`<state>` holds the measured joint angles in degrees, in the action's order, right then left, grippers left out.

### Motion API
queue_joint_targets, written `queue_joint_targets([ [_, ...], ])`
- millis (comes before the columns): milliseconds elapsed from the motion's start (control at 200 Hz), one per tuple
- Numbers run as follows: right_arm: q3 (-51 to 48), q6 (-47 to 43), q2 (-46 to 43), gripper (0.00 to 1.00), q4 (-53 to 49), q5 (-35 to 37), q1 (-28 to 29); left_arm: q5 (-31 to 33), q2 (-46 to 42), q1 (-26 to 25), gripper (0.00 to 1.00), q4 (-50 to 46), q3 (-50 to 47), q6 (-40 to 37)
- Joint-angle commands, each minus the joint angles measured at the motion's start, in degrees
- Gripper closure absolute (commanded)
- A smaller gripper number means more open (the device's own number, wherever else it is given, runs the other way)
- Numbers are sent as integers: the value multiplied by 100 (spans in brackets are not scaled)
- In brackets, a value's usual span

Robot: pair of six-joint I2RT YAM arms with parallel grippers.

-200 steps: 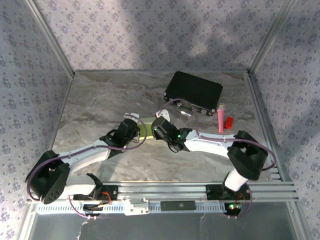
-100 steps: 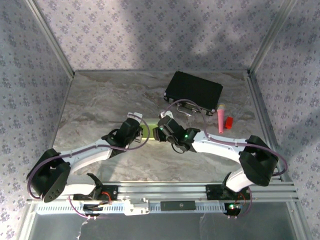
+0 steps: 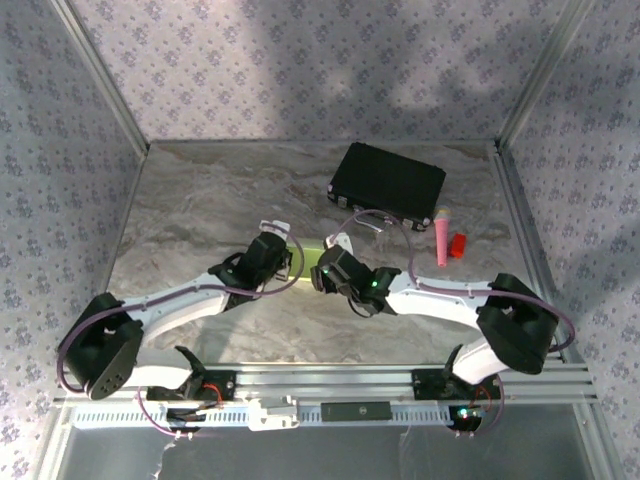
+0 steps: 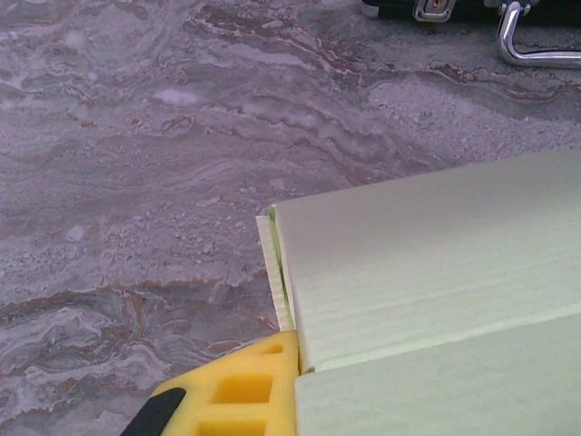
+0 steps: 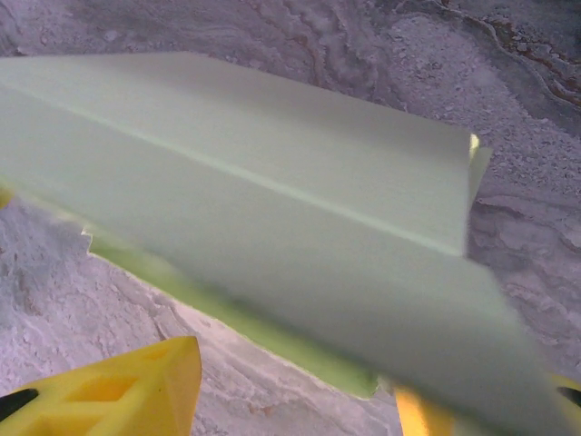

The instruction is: Fold the paper box

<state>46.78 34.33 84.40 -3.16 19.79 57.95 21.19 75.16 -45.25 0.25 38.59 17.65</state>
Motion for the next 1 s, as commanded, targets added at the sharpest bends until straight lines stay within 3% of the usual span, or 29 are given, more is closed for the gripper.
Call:
queue_joint_targets([
  [0,130,113,-276,40,-305,693,225,335,110,-80,92,-133,258,192],
  [105,131,387,-525,36,-669,998,304,493,164,-82,92,-116,247,247],
  [365,-186,494,-1026,33,-579,472,255,509,295,-82,92,71,210,279],
  [685,-252,613,-2274,35,-911,384,331,453,289,-84,92,197,107,248],
  [994,-41,1463,-2366,44,-583,-93,-408,376,214,-159,89,506,-248,310],
])
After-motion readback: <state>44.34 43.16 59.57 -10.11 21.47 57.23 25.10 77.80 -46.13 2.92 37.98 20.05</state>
